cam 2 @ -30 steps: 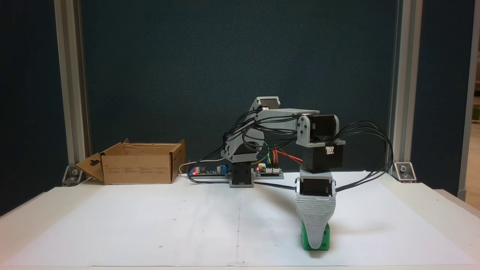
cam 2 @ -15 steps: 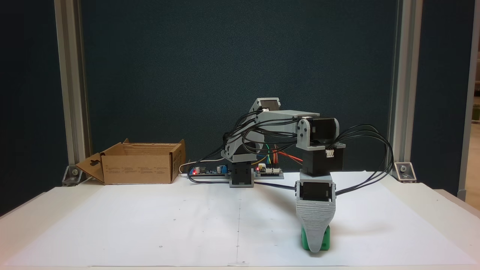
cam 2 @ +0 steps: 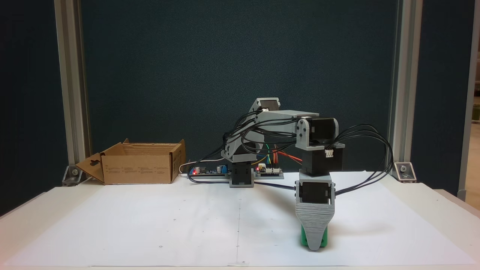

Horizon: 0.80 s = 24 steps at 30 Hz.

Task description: Grasp a green dice and put it in the bin.

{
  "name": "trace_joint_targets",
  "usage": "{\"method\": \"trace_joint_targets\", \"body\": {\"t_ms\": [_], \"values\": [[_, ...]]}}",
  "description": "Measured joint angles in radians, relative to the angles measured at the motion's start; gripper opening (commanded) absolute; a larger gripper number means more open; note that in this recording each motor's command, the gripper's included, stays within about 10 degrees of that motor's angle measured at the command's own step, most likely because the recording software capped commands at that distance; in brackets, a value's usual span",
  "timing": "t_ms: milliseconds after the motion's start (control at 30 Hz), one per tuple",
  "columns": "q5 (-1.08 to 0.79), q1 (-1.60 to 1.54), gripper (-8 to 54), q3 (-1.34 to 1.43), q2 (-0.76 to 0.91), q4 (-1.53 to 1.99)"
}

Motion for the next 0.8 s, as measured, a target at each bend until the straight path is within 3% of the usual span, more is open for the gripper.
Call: {"method": "trace_joint_targets", "body": {"t_ms": [200,533,800], "values": [[0.000,-0.008,11.4,0.002,0.035,0.114],[0.000,-0.049,11.4,0.000,0.394,0.288],[0.000,-0.011,11.4,0.002,0.431,0.288]]}}
